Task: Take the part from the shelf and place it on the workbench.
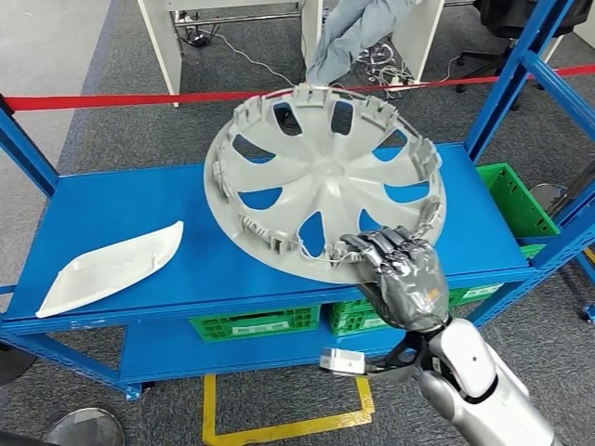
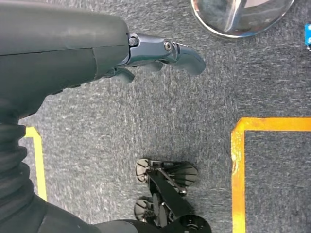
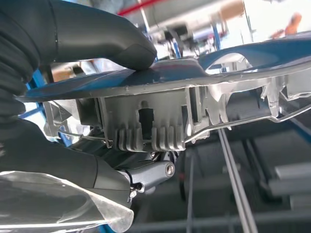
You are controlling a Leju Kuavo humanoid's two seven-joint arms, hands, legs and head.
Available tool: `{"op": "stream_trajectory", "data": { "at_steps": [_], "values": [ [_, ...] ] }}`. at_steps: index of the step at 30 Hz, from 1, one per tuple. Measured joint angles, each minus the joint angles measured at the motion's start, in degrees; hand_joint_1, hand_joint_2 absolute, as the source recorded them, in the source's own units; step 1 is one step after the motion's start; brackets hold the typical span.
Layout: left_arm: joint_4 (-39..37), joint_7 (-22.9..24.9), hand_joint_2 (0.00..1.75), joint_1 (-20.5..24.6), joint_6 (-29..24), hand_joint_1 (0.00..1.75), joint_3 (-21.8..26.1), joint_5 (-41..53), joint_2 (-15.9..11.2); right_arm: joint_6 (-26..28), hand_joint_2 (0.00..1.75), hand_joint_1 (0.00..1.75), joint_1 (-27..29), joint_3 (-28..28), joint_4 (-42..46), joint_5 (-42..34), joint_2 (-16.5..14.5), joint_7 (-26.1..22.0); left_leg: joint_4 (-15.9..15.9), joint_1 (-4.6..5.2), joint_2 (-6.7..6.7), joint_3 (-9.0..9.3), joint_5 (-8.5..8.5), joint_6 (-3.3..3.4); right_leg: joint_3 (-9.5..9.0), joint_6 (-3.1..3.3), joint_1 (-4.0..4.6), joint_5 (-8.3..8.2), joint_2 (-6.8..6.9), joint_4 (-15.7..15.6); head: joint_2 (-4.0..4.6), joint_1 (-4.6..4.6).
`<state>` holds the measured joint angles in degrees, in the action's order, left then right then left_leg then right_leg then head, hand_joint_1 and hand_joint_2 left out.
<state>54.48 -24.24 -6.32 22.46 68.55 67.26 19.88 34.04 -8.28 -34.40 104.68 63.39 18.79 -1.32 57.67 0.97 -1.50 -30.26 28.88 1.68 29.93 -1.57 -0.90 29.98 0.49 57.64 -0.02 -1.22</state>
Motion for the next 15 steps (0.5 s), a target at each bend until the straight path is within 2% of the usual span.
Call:
{"op": "stream_trajectory", "data": {
  "at_steps": [8, 15],
  "values": [
    [0.21, -0.98, 1.75, -0.03, -0.66, 0.00, -0.01, 0.09, 0.14, 4.27, 1.75, 1.75, 3.09, 3.93, 3.71, -2.05, -2.22, -4.38, 0.01, 0.01, 0.00, 0.00, 0.00, 0.00, 0.00, 0.00, -0.01, -0.01, -0.03, 0.00, -0.01, -0.01],
    [0.40, -1.30, 1.75, -0.13, -3.53, 0.00, -0.20, -3.51, 0.34, 4.71, 1.75, 1.75, 5.14, 6.77, 6.06, -5.62, -4.57, -8.47, 0.01, 0.00, 0.00, 0.00, 0.00, 0.00, 0.01, 0.00, 0.00, -0.01, -0.02, 0.00, 0.00, 0.01]
  ]
}}
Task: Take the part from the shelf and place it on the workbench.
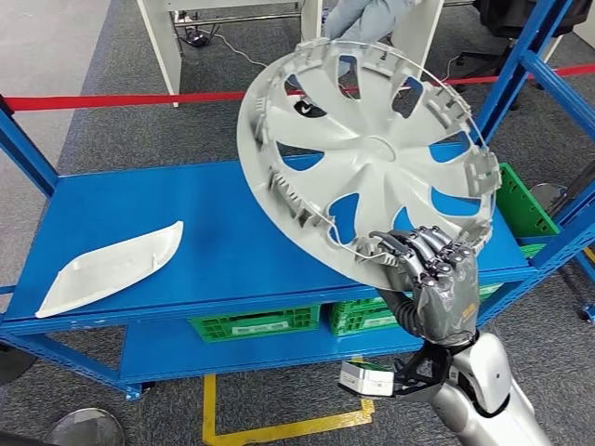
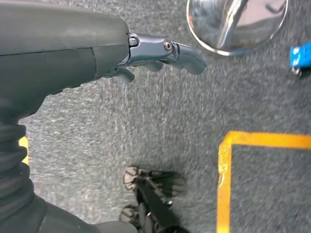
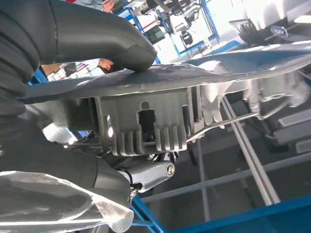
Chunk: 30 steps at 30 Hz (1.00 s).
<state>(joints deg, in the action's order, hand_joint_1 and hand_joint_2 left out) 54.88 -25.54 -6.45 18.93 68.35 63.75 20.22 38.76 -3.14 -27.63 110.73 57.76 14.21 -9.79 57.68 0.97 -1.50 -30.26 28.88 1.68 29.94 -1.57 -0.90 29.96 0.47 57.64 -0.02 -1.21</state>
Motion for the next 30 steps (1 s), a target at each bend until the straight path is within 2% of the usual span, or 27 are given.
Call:
{"op": "stream_trajectory", "data": {
  "at_steps": [9, 12, 14, 15, 16, 18, 19, 20, 21, 23, 24, 25, 26, 28, 29, 30],
  "values": [
    [0.39, 1.62, 1.75, -1.35, -3.35, 0.00, -3.79, -4.31, -0.11, -0.10, 1.75, 1.75, 0.90, 0.92, 1.11, -8.98, -1.12, -3.40, 0.34, 0.31, 0.00, -0.14, 0.11, 0.18, 0.02, -0.20, -0.29, -0.17, -0.01, -0.07, 0.00, 0.02],
    [0.80, 2.08, 1.75, -1.82, -3.43, 0.00, -4.97, -4.63, -0.20, -0.26, 1.75, 1.75, 1.18, 0.92, 1.60, -11.53, -1.12, -4.37, 0.46, 0.41, 0.01, -0.32, -0.13, 0.60, 0.04, -0.71, -0.39, -0.57, -0.01, -0.18, -0.01, 0.02],
    [0.93, 2.26, 1.75, -1.92, -3.78, 0.00, -5.60, -4.60, -0.17, -0.26, 1.75, 1.75, 1.49, 0.96, 2.05, -12.12, -1.12, -4.98, -0.18, 0.13, -0.14, -0.33, -0.79, 1.26, 0.48, -1.06, -0.38, 0.11, -0.09, 0.30, -0.02, -0.02],
    [0.99, 2.32, 1.75, -1.91, -3.99, 0.00, -5.90, -4.58, -0.14, -0.25, 1.75, 1.75, 1.62, 1.01, 2.27, -12.25, -1.12, -5.24, -0.54, -0.03, -0.22, -0.41, -1.14, 1.61, 1.21, -1.14, -0.34, 1.37, -0.16, 1.78, -0.02, -0.12],
    [1.02, 2.37, 1.75, -1.91, -4.16, 0.00, -6.19, -4.55, -0.11, -0.23, 1.75, 1.75, 1.78, 1.05, 2.44, -12.31, -1.12, -5.46, -0.79, -0.17, -0.31, -0.55, -1.42, 1.87, 2.45, -1.18, -0.33, 3.26, -0.22, 4.52, -0.01, -0.18],
    [1.05, 2.41, 1.75, -1.94, -4.43, 0.00, -6.65, -4.47, -0.10, -0.16, 1.75, 1.75, 2.17, 1.17, 2.58, -12.18, -1.11, -5.91, -0.80, -0.15, -0.34, -1.06, -1.73, 2.05, 5.64, -1.34, -0.30, 7.01, -0.31, 12.15, -0.01, -0.30],
    [1.05, 2.42, 1.75, -1.98, -4.53, 0.00, -6.87, -4.41, -0.09, -0.12, 1.75, 1.75, 2.43, 1.24, 2.59, -12.02, -1.10, -6.13, -0.78, -0.15, -0.34, -1.27, -1.88, 2.03, 6.74, -1.45, -0.32, 7.75, -0.31, 14.94, 0.00, -0.28],
    [1.05, 2.44, 1.75, -2.01, -4.65, 0.00, -7.07, -4.33, -0.09, -0.08, 1.75, 1.75, 2.66, 1.31, 2.61, -11.84, -1.10, -6.34, -0.75, -0.16, -0.34, -1.42, -2.00, 1.95, 6.95, -1.53, -0.34, 7.35, -0.31, 15.78, 0.00, -0.31],
    [1.05, 2.45, 1.75, -2.03, -4.74, 0.00, -7.27, -4.18, -0.09, -0.04, 1.75, 1.75, 2.88, 1.35, 2.65, -11.67, -1.10, -6.51, -0.69, -0.20, -0.33, -1.52, -2.11, 1.84, 6.04, -1.60, -0.39, 5.85, -0.28, 14.29, 0.00, -0.31],
    [1.05, 2.49, 1.75, -2.04, -4.90, 0.00, -7.64, -3.83, -0.10, 0.02, 1.75, 1.75, 3.20, 1.46, 2.86, -11.42, -1.09, -6.82, -0.40, -0.25, -0.32, -1.70, -2.21, 1.46, 2.00, -1.69, -0.51, 2.16, -0.05, 6.88, -0.01, -0.29],
    [1.04, 2.49, 1.75, -2.03, -5.03, 0.00, -7.81, -3.58, -0.11, 0.05, 1.75, 1.75, 3.32, 1.56, 3.02, -11.27, -1.08, -7.02, -0.11, -0.18, -0.30, -1.91, -2.25, 1.19, 0.13, -1.60, -0.46, 1.02, 0.01, 3.53, -0.01, -0.27],
    [1.04, 2.46, 1.75, -2.01, -5.18, 0.00, -7.94, -3.35, -0.15, 0.07, 1.75, 1.75, 3.42, 1.68, 3.20, -11.09, -1.08, -7.26, 0.23, -0.09, -0.28, -2.17, -2.33, 0.87, -0.96, -1.48, -0.41, 0.61, 0.02, 1.39, -0.01, -0.25],
    [1.03, 2.41, 1.75, -1.99, -5.38, 0.00, -8.05, -3.06, -0.19, 0.10, 1.75, 1.75, 3.50, 1.82, 3.35, -10.89, -1.08, -7.53, 0.51, 0.01, -0.26, -2.49, -2.49, 0.51, -1.25, -1.27, -0.31, 0.82, -0.08, 0.66, -0.01, -0.22],
    [1.00, 2.31, 1.75, -1.94, -5.69, 0.00, -8.18, -2.56, -0.30, 0.16, 1.75, 1.75, 3.79, 2.08, 3.59, -10.52, -1.06, -8.03, 0.89, 0.02, -0.23, -3.03, -2.77, -0.13, -0.62, -0.60, -0.39, 0.60, -0.33, 0.46, -0.01, -0.23],
    [0.97, 2.29, 1.75, -1.92, -5.77, 0.00, -8.26, -2.35, -0.35, 0.19, 1.75, 1.75, 3.92, 2.17, 3.64, -10.43, -1.06, -8.21, 1.26, -0.05, -0.08, -3.39, -2.28, -0.51, -0.24, -0.08, -0.47, 0.37, -0.40, 0.46, -0.01, -0.19],
    [0.93, 2.28, 1.75, -1.89, -5.83, 0.00, -8.34, -2.22, -0.40, 0.21, 1.75, 1.75, 4.04, 2.23, 3.70, -10.37, -1.05, -8.30, 2.32, -0.16, 0.17, -3.90, -0.98, -0.92, 0.22, 0.49, -0.57, 0.01, -0.40, 0.44, -0.01, -0.12]
  ]
}}
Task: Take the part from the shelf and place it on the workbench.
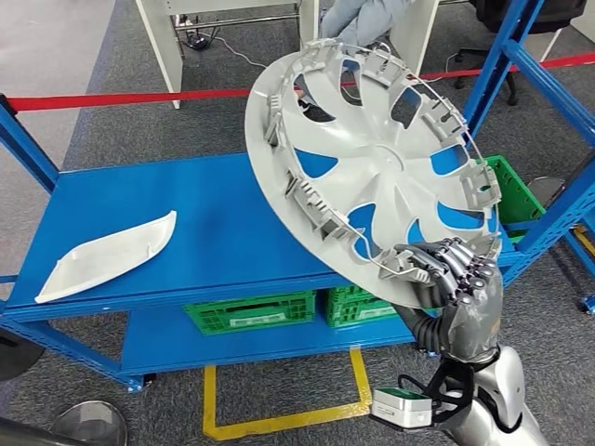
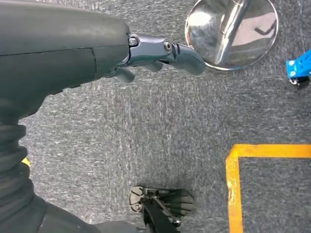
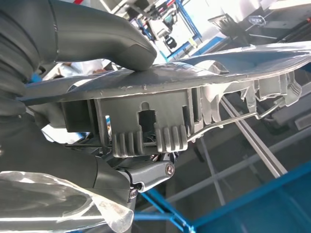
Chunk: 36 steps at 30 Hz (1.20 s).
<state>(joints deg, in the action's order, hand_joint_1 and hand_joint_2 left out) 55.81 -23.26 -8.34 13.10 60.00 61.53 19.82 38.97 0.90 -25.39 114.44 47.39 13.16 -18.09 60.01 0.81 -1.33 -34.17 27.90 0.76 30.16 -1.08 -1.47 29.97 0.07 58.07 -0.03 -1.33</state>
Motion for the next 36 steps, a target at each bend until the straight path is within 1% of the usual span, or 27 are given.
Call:
{"op": "stream_trajectory", "data": {
  "at_steps": [2, 4, 5, 6, 8, 10, 12, 14, 15, 16, 18, 19, 20, 21, 22, 23, 24, 25, 26, 27, 29, 30, 31, 33, 34, 35, 36],
  "values": [
    [-0.11, -0.02, 1.75, 0.09, -0.05, 0.00, -0.13, 0.17, -0.05, 0.01, 1.75, 1.75, 0.15, 0.06, 0.14, 0.02, 0.01, -0.07, 5.21, -0.36, 0.55, -1.70, 4.77, -0.79, 0.98, 0.79, -0.05, -0.81, -0.01, -0.01, 0.01, 0.16],
    [-0.27, -0.04, 1.75, 0.23, -0.08, 0.00, -0.20, 0.28, -0.08, 0.01, 1.75, 1.75, 0.26, 0.16, 0.23, 0.11, 0.02, -0.14, 11.66, -0.69, 0.76, -3.10, 8.50, -1.19, 2.14, 0.97, 0.06, -1.64, -0.03, 0.08, 0.01, 0.19],
    [-0.36, -0.05, 1.75, 0.31, -0.08, 0.00, -0.25, 0.38, -0.09, 0.01, 1.75, 1.75, 0.31, 0.23, 0.25, 0.26, 0.02, -0.25, 13.09, -0.77, 0.77, -2.94, 8.67, -1.21, 2.69, 0.98, 0.12, -2.05, -0.05, 0.15, 0.01, 0.19],
    [-0.40, -0.05, 1.75, 0.38, -0.09, 0.00, -0.34, 0.51, -0.10, 0.01, 1.75, 1.75, 0.37, 0.29, 0.27, 0.43, 0.02, -0.39, 12.57, -0.81, 0.79, -1.91, 7.70, -1.11, 3.20, 0.95, 0.19, -2.43, -0.10, 0.21, 0.01, 0.19],
    [-0.45, -0.06, 1.75, 0.47, -0.10, 0.00, -0.54, 0.73, -0.13, 0.01, 1.75, 1.75, 0.45, 0.36, 0.38, 0.73, 0.02, -0.67, 5.99, -0.76, 1.09, 2.59, 4.48, -0.54, 3.99, 0.81, 0.29, -3.16, -0.24, 0.28, 0.01, 0.19],
    [-0.46, -0.07, 1.75, 0.59, -0.10, 0.00, -0.66, 0.81, -0.15, 0.01, 1.75, 1.75, 0.44, 0.39, 0.60, 0.79, 0.02, -0.79, -1.29, -0.57, 1.64, 6.88, 3.24, 0.10, 4.58, 0.34, 0.37, -3.94, -0.39, 0.28, 0.00, 0.15],
    [-0.47, -0.09, 1.75, 0.71, -0.09, 0.00, -0.72, 0.88, -0.20, 0.02, 1.75, 1.75, 0.43, 0.42, 0.75, 0.80, 0.02, -0.81, -3.74, -0.27, 1.89, 7.88, 3.41, 0.46, 4.97, -0.41, 0.29, -4.82, -0.45, 0.12, -0.01, 0.13],
    [-0.54, -0.19, 1.75, 0.81, -0.02, 0.00, -0.88, 1.00, -0.27, 0.02, 1.75, 1.75, 0.48, 0.44, 0.77, 0.67, 0.16, -0.79, -4.13, -0.26, 1.62, 7.27, 2.46, 0.95, 5.34, -1.16, 0.16, -5.04, -0.52, 0.04, -0.01, 0.11],
    [-0.62, -0.26, 1.75, 0.88, 0.03, 0.00, -1.01, 1.06, -0.34, 0.02, 1.75, 1.75, 0.48, 0.43, 0.78, 0.51, 0.29, -0.75, -4.34, -0.34, 1.43, 6.84, 1.81, 1.34, 5.83, -1.43, 0.16, -3.93, -0.50, 0.70, -0.01, 0.02],
    [-0.74, -0.34, 1.75, 0.95, 0.10, 0.00, -1.18, 1.10, -0.42, 0.01, 1.75, 1.75, 0.48, 0.43, 0.78, 0.33, 0.44, -0.71, -4.53, -0.43, 1.22, 6.28, 1.11, 1.73, 6.55, -1.59, 0.17, -1.81, -0.48, 2.41, -0.01, -0.09],
    [-1.04, -0.45, 1.75, 1.03, 0.20, 0.00, -1.46, 1.16, -0.59, -0.05, 1.75, 1.75, 0.48, 0.41, 0.79, 0.09, 0.76, -0.64, -4.51, -0.31, 0.94, 4.89, -0.01, 2.27, 8.37, -1.72, 0.17, 3.69, -0.38, 8.84, 0.00, -0.26],
    [-1.20, -0.46, 1.75, 1.03, 0.24, 0.00, -1.60, 1.18, -0.66, -0.10, 1.75, 1.75, 0.51, 0.41, 0.79, 0.05, 0.96, -0.58, -4.42, -0.19, 0.83, 4.13, -0.56, 2.35, 9.01, -1.76, 0.19, 5.43, -0.38, 12.42, -0.01, -0.26],
    [-1.34, -0.48, 1.75, 1.05, 0.22, 0.00, -1.75, 1.18, -0.71, -0.16, 1.75, 1.75, 0.57, 0.41, 0.79, 0.01, 1.17, -0.44, -4.30, -0.08, 0.72, 3.33, -1.11, 2.38, 9.10, -1.79, 0.22, 5.74, -0.37, 14.87, -0.01, -0.26],
    [-1.50, -0.47, 1.75, 1.10, 0.13, 0.00, -1.93, 1.13, -0.76, -0.23, 1.75, 1.75, 0.65, 0.41, 0.79, -0.04, 1.38, -0.26, -4.13, 0.01, 0.64, 2.51, -1.63, 2.36, 8.38, -1.77, 0.26, 4.83, -0.37, 15.58, -0.01, -0.25],
    [-1.66, -0.45, 1.75, 1.17, -0.06, 0.00, -2.16, 1.02, -0.79, -0.32, 1.75, 1.75, 0.76, 0.41, 0.82, -0.10, 1.59, -0.04, -3.90, 0.05, 0.59, 1.68, -2.10, 2.29, 6.61, -1.68, 0.30, 3.13, -0.35, 14.16, -0.01, -0.26],
    [-1.83, -0.40, 1.75, 1.29, -0.31, 0.00, -2.41, 0.88, -0.81, -0.40, 1.75, 1.75, 0.87, 0.41, 0.90, -0.15, 1.78, 0.14, -3.59, 0.08, 0.57, 0.93, -2.49, 2.18, 3.96, -1.52, 0.34, 1.52, -0.27, 10.92, -0.01, -0.27],
    [-1.98, -0.32, 1.75, 1.41, -0.61, 0.00, -2.66, 0.71, -0.81, -0.49, 1.75, 1.75, 0.95, 0.41, 1.03, -0.19, 1.98, 0.26, -3.23, 0.18, 0.57, 0.25, -2.82, 2.00, 0.81, -1.36, 0.43, 0.96, -0.13, 6.66, -0.01, -0.27],
    [-2.10, -0.22, 1.75, 1.54, -0.87, 0.00, -2.89, 0.55, -0.80, -0.56, 1.75, 1.75, 1.04, 0.41, 1.24, -0.22, 2.17, 0.34, -2.85, 0.26, 0.58, -0.32, -3.16, 1.76, -1.95, -1.17, 0.52, 1.13, -0.01, 2.59, -0.01, -0.24],
    [-2.19, -0.13, 1.75, 1.63, -1.05, 0.00, -3.07, 0.45, -0.79, -0.61, 1.75, 1.75, 1.13, 0.41, 1.44, -0.25, 2.32, 0.36, -2.56, 0.33, 0.58, -0.72, -3.55, 1.50, -3.59, -0.97, 0.64, 1.74, 0.07, -0.29, -0.01, -0.22],
    [-2.25, -0.04, 1.75, 1.67, -1.16, 0.00, -3.22, 0.37, -0.77, -0.64, 1.75, 1.75, 1.21, 0.40, 1.60, -0.26, 2.45, 0.38, -2.41, 0.36, 0.57, -1.01, -3.99, 1.21, -4.27, -0.77, 0.78, 2.31, 0.09, -1.85, -0.01, -0.20],
    [-2.37, 0.03, 1.75, 1.69, -1.23, 0.00, -3.41, 0.32, -0.80, -0.70, 1.75, 1.75, 1.33, 0.40, 1.78, -0.28, 2.63, 0.39, -2.28, 0.26, 0.65, -1.40, -4.43, 0.56, -3.43, -0.13, 0.74, 1.79, 0.12, -2.29, -0.01, -0.20],
    [-2.45, 0.05, 1.75, 1.67, -1.23, 0.00, -3.53, 0.28, -0.86, -0.81, 1.75, 1.75, 1.34, 0.39, 1.84, -0.29, 2.68, 0.40, -1.73, 0.17, 0.76, -1.70, -3.41, 0.14, -2.96, 0.34, 0.64, 1.27, 0.19, -2.31, -0.01, -0.14],
    [-2.54, 0.07, 1.75, 1.63, -1.23, 0.00, -3.68, 0.24, -0.98, -0.97, 1.75, 1.75, 1.34, 0.39, 1.91, -0.32, 2.71, 0.42, -0.20, 0.03, 0.88, -2.15, -1.27, -0.34, -2.37, 0.76, 0.51, 0.65, 0.27, -2.38, 0.00, -0.07],
    [-2.73, 0.07, 1.75, 1.63, -1.21, 0.00, -4.06, 0.09, -1.30, -1.27, 1.75, 1.75, 1.36, 0.39, 2.02, -0.37, 2.76, 0.45, 5.72, -0.44, 1.02, -3.42, 4.85, -1.21, -1.16, 1.25, 0.43, -0.66, 0.34, -2.31, -0.01, 0.07],
    [-2.84, 0.07, 1.75, 1.66, -1.20, 0.00, -4.26, -0.01, -1.47, -1.37, 1.75, 1.75, 1.39, 0.39, 2.05, -0.39, 2.80, 0.49, 9.25, -0.68, 1.04, -3.93, 7.06, -1.53, -0.41, 1.25, 0.43, -1.34, 0.33, -2.19, 0.00, 0.08],
    [-2.96, 0.07, 1.75, 1.72, -1.19, 0.00, -4.44, -0.12, -1.61, -1.40, 1.75, 1.75, 1.41, 0.39, 2.06, -0.40, 2.85, 0.52, 11.89, -0.88, 1.04, -4.03, 7.88, -1.75, 0.45, 1.20, 0.41, -1.99, 0.33, -1.99, -0.01, 0.08],
    [-3.09, 0.07, 1.75, 1.79, -1.18, 0.00, -4.63, -0.22, -1.72, -1.43, 1.75, 1.75, 1.44, 0.39, 2.06, -0.41, 2.87, 0.55, 13.16, -1.06, 1.04, -3.56, 7.42, -1.91, 1.50, 1.11, 0.39, -2.59, 0.32, -1.72, -0.01, 0.09]
  ]
}}
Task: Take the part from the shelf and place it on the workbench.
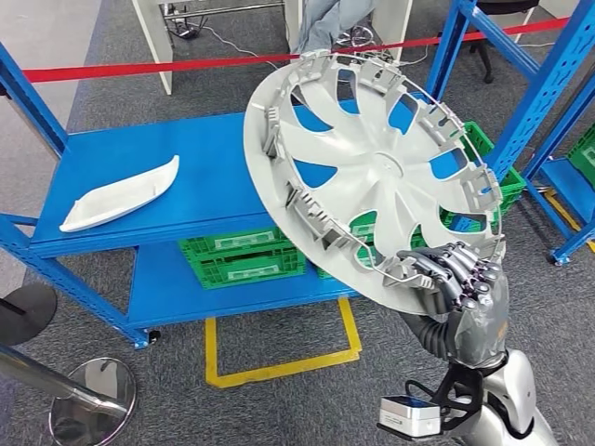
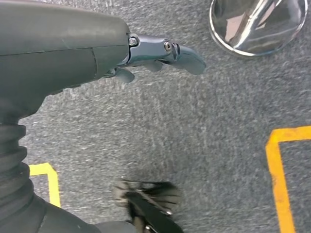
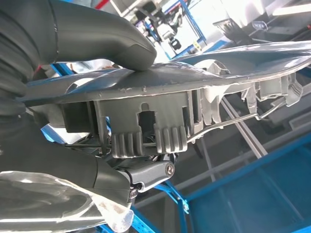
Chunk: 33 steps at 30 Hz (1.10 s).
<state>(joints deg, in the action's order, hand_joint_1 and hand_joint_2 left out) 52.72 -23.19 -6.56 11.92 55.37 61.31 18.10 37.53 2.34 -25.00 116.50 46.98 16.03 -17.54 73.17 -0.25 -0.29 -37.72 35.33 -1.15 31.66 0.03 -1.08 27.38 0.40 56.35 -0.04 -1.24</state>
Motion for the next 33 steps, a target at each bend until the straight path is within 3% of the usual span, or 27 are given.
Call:
{"op": "stream_trajectory", "data": {
  "at_steps": [1, 3, 5, 6, 8, 9, 10, 11, 13, 14, 15, 16, 17, 18, 20, 21, 22, 24, 25, 26, 28, 29, 30, 31, 33],
  "values": [
    [-0.12, 0.00, 1.75, 0.05, -0.01, 0.00, -0.14, -0.09, -0.10, -0.03, 1.75, 1.75, 0.04, -0.01, 0.01, 0.00, 0.01, 0.03, -0.66, -0.15, 0.00, 1.32, -1.50, -0.07, 1.05, -0.13, -0.03, -0.54, -0.01, 0.33, 0.00, 0.01],
    [-0.26, 0.14, 1.75, 0.17, -0.23, 0.00, -0.43, -0.38, -0.22, -0.10, 1.75, 1.75, 0.22, 0.00, 0.12, -0.06, 0.04, 0.13, -6.87, -0.33, 0.14, 6.21, -4.21, 0.08, 2.85, -0.55, -0.05, -1.45, -0.08, 1.04, 0.00, 0.01],
    [-0.28, 0.62, 1.75, 0.21, -0.54, 0.00, -0.89, -0.90, -0.22, -0.25, 1.75, 1.75, 0.57, 0.04, 0.45, -0.16, 0.17, 0.32, -14.22, -0.20, 0.45, 10.82, -4.26, 0.66, 3.96, -1.25, -0.01, -2.38, -0.09, 1.50, 0.01, -0.04],
    [-0.28, 0.99, 1.75, 0.20, -0.61, 0.00, -1.17, -1.25, -0.20, -0.39, 1.75, 1.75, 0.74, 0.06, 0.62, -0.16, 0.26, 0.39, -16.21, -0.06, 0.59, 11.78, -3.77, 0.95, 4.33, -1.68, -0.02, -2.93, -0.06, 1.53, 0.01, -0.06],
    [-0.28, 1.74, 1.75, -0.04, -0.47, 0.00, -1.83, -2.02, -0.20, -0.74, 1.75, 1.75, 1.17, 0.08, 0.87, -0.07, 0.42, 0.54, -17.20, 0.07, 0.51, 11.39, -4.10, 1.75, 4.90, -2.53, -0.19, -3.91, -0.11, 1.40, 0.01, -0.07],
    [-0.31, 1.99, 1.75, -0.20, -0.40, 0.00, -2.21, -2.37, -0.28, -0.90, 1.75, 1.75, 1.48, 0.09, 0.98, -0.02, 0.48, 0.62, -17.33, 0.06, 0.37, 10.86, -4.66, 2.23, 5.33, -2.83, -0.26, -3.40, -0.17, 1.69, 0.00, -0.12],
    [-0.33, 2.15, 1.75, -0.38, -0.36, 0.00, -2.63, -2.67, -0.43, -1.02, 1.75, 1.75, 1.82, 0.14, 1.09, 0.01, 0.58, 0.73, -17.47, 0.02, 0.20, 10.22, -5.36, 2.76, 5.93, -3.02, -0.29, -1.74, -0.24, 2.77, 0.01, -0.21],
    [-0.36, 2.22, 1.75, -0.53, -0.36, 0.00, -3.02, -2.89, -0.63, -1.10, 1.75, 1.75, 2.14, 0.20, 1.18, 0.02, 0.68, 0.81, -17.59, 0.01, 0.03, 9.49, -6.10, 3.20, 6.71, -3.07, -0.30, 1.01, -0.30, 4.99, 0.00, -0.31],
    [-0.39, 2.30, 1.75, -0.79, -0.35, 0.00, -3.72, -3.18, -1.02, -1.24, 1.75, 1.75, 2.73, 0.38, 1.33, -0.12, 0.88, 0.96, -17.52, 0.35, -0.12, 7.76, -7.52, 3.69, 8.19, -3.07, -0.17, 6.86, -0.31, 12.09, 0.01, -0.45],
    [-0.39, 2.43, 1.75, -0.96, -0.26, 0.00, -4.05, -3.35, -1.13, -1.35, 1.75, 1.75, 3.05, 0.48, 1.39, -0.26, 0.91, 1.02, -17.46, 0.56, -0.17, 6.78, -8.29, 3.81, 8.46, -3.05, -0.13, 8.06, -0.31, 15.56, 0.01, -0.45],
    [-0.39, 2.64, 1.75, -1.13, -0.13, 0.00, -4.37, -3.53, -1.19, -1.51, 1.75, 1.75, 3.38, 0.60, 1.45, -0.42, 0.93, 1.08, -17.39, 0.76, -0.23, 5.77, -9.04, 3.87, 8.17, -2.99, -0.09, 7.70, -0.31, 17.76, 0.02, -0.45],
    [-0.38, 2.94, 1.75, -1.33, 0.04, 0.00, -4.69, -3.74, -1.22, -1.71, 1.75, 1.75, 3.67, 0.74, 1.50, -0.52, 0.93, 1.13, -17.27, 0.93, -0.28, 4.74, -9.78, 3.85, 7.03, -2.84, -0.04, 6.15, -0.31, 18.22, 0.02, -0.45],
    [-0.35, 3.23, 1.75, -1.52, 0.25, 0.00, -5.01, -3.95, -1.25, -1.90, 1.75, 1.75, 3.92, 0.89, 1.53, -0.56, 0.94, 1.15, -17.14, 1.06, -0.31, 3.85, -10.46, 3.79, 4.93, -2.62, 0.04, 4.29, -0.30, 16.66, 0.02, -0.43],
    [-0.29, 3.49, 1.75, -1.66, 0.38, 0.00, -5.32, -4.09, -1.26, -2.01, 1.75, 1.75, 4.15, 1.03, 1.59, -0.56, 0.95, 1.19, -16.95, 1.14, -0.33, 3.10, -11.08, 3.68, 1.90, -2.37, 0.14, 3.23, -0.28, 13.33, 0.01, -0.43],
    [0.06, 4.02, 1.75, -1.94, 0.47, 0.00, -5.99, -4.32, -1.15, -2.06, 1.75, 1.75, 4.56, 1.34, 2.06, -0.41, 0.95, 1.36, -16.41, 1.40, -0.28, 2.01, -12.18, 3.36, -5.24, -1.97, 0.42, 4.15, -0.19, 3.78, 0.00, -0.41],
    [0.29, 4.28, 1.75, -2.04, 0.44, 0.00, -6.30, -4.36, -1.03, -2.07, 1.75, 1.75, 4.74, 1.51, 2.36, -0.28, 0.95, 1.46, -16.23, 1.47, -0.27, 1.61, -12.79, 3.17, -7.49, -1.81, 0.57, 5.24, -0.17, 0.21, 0.00, -0.39],
    [0.52, 4.52, 1.75, -2.16, 0.40, 0.00, -6.59, -4.40, -0.90, -2.07, 1.75, 1.75, 4.94, 1.71, 2.65, -0.15, 0.95, 1.55, -16.15, 1.52, -0.26, 1.25, -13.42, 2.94, -8.52, -1.60, 0.72, 5.86, -0.17, -1.89, 0.00, -0.38],
    [0.84, 4.81, 1.75, -2.38, 0.37, 0.00, -6.91, -4.41, -0.74, -2.09, 1.75, 1.75, 5.24, 2.03, 2.90, -0.02, 0.95, 1.63, -15.98, 1.38, -0.16, 0.63, -13.76, 2.35, -7.65, -0.84, 0.67, 5.41, -0.08, -2.27, 0.01, -0.36],
    [0.94, 4.92, 1.75, -2.53, 0.34, 0.00, -7.00, -4.41, -0.68, -2.10, 1.75, 1.75, 5.40, 2.17, 2.96, -0.01, 0.95, 1.66, -15.08, 1.27, -0.06, 0.29, -12.26, 1.95, -7.06, -0.38, 0.59, 4.79, 0.01, -2.25, 0.01, -0.30],
    [1.00, 5.01, 1.75, -2.67, 0.32, 0.00, -7.10, -4.41, -0.63, -2.13, 1.75, 1.75, 5.53, 2.27, 3.00, -0.01, 0.95, 1.69, -13.10, 1.12, 0.03, -0.17, -9.63, 1.55, -6.38, 0.01, 0.47, 4.10, 0.10, -2.28, 0.01, -0.23],
    [1.03, 5.18, 1.75, -2.83, 0.26, 0.00, -7.39, -4.46, -0.51, -2.22, 1.75, 1.75, 5.80, 2.44, 3.08, 0.12, 0.95, 1.78, -6.16, 0.73, 0.09, -1.30, -3.17, 0.88, -4.75, 0.40, 0.50, 2.69, 0.14, -2.04, 0.01, -0.11],
    [1.03, 5.26, 1.75, -2.84, 0.25, 0.00, -7.61, -4.55, -0.49, -2.28, 1.75, 1.75, 5.91, 2.51, 3.11, 0.25, 0.95, 1.84, -2.59, 0.57, 0.09, -1.62, -1.40, 0.65, -3.82, 0.43, 0.51, 1.97, 0.15, -1.80, 0.01, -0.10],
    [1.04, 5.35, 1.75, -2.82, 0.22, 0.00, -7.88, -4.70, -0.52, -2.34, 1.75, 1.75, 6.01, 2.58, 3.15, 0.45, 0.95, 1.92, -0.14, 0.44, 0.09, -1.44, -1.23, 0.52, -2.77, 0.39, 0.52, 1.28, 0.14, -1.45, 0.02, -0.10],
    [1.04, 5.43, 1.75, -2.80, 0.16, 0.00, -8.24, -4.93, -0.62, -2.40, 1.75, 1.75, 6.14, 2.66, 3.24, 0.72, 0.95, 2.07, 0.61, 0.36, 0.09, -0.54, -2.41, 0.49, -1.64, 0.32, 0.52, 0.63, 0.13, -1.02, 0.02, -0.09],
    [0.96, 5.46, 1.75, -2.74, -0.30, 0.00, -9.32, -5.65, -1.13, -2.48, 1.75, 1.75, 6.58, 2.81, 3.56, 1.33, 0.95, 2.53, -3.76, 0.31, 0.20, 3.91, -5.63, 0.85, 0.65, 0.09, 0.53, -0.51, 0.07, -0.12, 0.01, -0.09]
  ]
}}
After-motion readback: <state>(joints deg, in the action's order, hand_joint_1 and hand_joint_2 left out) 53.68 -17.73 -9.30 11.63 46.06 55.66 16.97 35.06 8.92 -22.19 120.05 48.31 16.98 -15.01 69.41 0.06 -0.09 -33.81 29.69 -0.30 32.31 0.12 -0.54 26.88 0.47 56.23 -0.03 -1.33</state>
